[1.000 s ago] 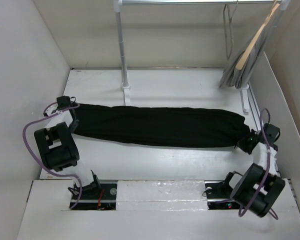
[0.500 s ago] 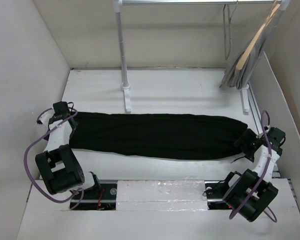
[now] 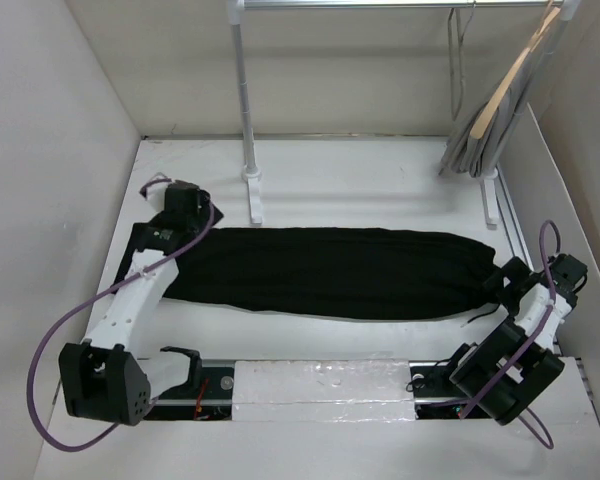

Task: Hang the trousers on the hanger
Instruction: Fold the trousers at the center of the board.

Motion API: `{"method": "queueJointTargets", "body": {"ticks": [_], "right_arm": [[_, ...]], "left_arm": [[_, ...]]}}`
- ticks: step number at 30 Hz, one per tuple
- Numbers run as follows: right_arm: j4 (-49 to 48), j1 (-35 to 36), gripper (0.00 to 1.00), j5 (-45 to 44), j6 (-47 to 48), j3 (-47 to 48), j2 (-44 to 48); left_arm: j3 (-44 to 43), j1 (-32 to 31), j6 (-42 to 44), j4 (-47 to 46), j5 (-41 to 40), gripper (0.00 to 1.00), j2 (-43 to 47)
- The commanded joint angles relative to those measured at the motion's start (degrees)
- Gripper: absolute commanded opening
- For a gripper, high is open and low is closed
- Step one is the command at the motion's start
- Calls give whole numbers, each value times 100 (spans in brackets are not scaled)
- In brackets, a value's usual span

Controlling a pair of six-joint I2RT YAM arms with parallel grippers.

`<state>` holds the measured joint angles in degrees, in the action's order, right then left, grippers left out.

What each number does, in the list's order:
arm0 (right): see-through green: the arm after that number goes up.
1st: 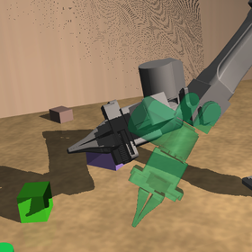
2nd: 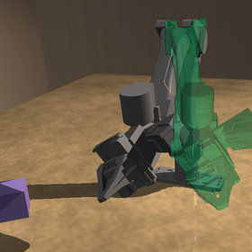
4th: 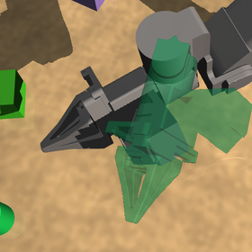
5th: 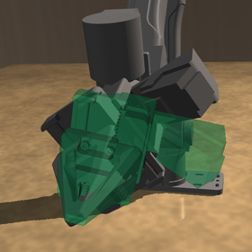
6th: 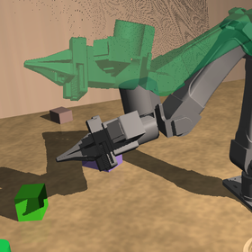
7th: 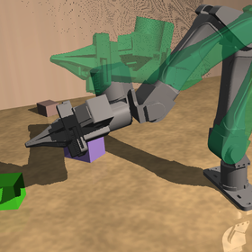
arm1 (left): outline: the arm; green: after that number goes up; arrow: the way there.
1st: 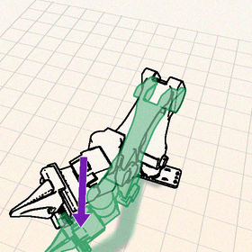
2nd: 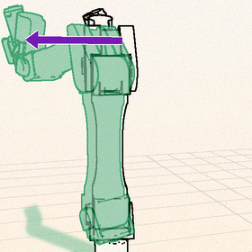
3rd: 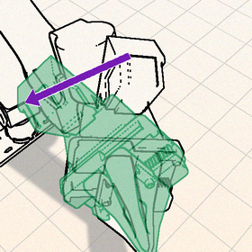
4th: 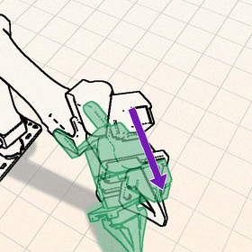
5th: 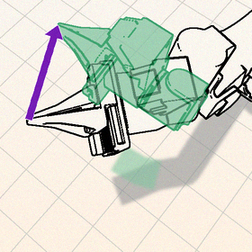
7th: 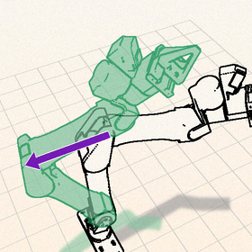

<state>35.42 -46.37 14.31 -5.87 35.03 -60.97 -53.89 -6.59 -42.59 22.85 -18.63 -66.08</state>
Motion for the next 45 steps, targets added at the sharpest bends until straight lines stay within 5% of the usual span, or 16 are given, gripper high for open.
{"method": "queueJointTargets", "body": {"ticks": [1,5,9,15,17,21,22,23,27,33,36,45], "right_arm": [[-456,-215,100,-174,-220,-268,-11],[-1466,-215,100,326,-599,-680,-177],[-2038,145,100,547,-828,-708,-915],[-2723,743,96,433,-1487,-690,-1347],[-2865,831,80,467,-1636,-699,-1496],[-3032,884,68,530,-1690,-673,-1778],[-3067,884,47,338,-1655,-646,-1822],[-3067,884,47,336,-1663,-646,-1822],[-3461,831,7,475,-1707,-751,-1840],[-2463,779,0,-58,-1207,-41,-360],[-1350,831,0,-340,-952,721,609],[-20,1621,0,-814,-144,2366,1096]], "left_arm": [[440,-666,102,-649,579,75,271],[581,-2131,84,-1045,317,75,18],[520,-2828,-12,-1090,264,76,-589],[669,-2883,-39,-1187,203,76,-1082],[695,-2883,-4,-1126,115,76,-1152],[748,-2752,-13,-1028,-26,76,-1126],[783,-2551,-56,-915,-18,76,-1230],[783,-2549,-57,-914,-26,76,-1231],[941,-2444,-74,-844,-79,76,-1258],[846,-2671,-65,-835,62,76,-1275],[522,-3338,-83,-774,123,75,-1450],[-945,-5350,-399,-492,325,75,-2838]]}}
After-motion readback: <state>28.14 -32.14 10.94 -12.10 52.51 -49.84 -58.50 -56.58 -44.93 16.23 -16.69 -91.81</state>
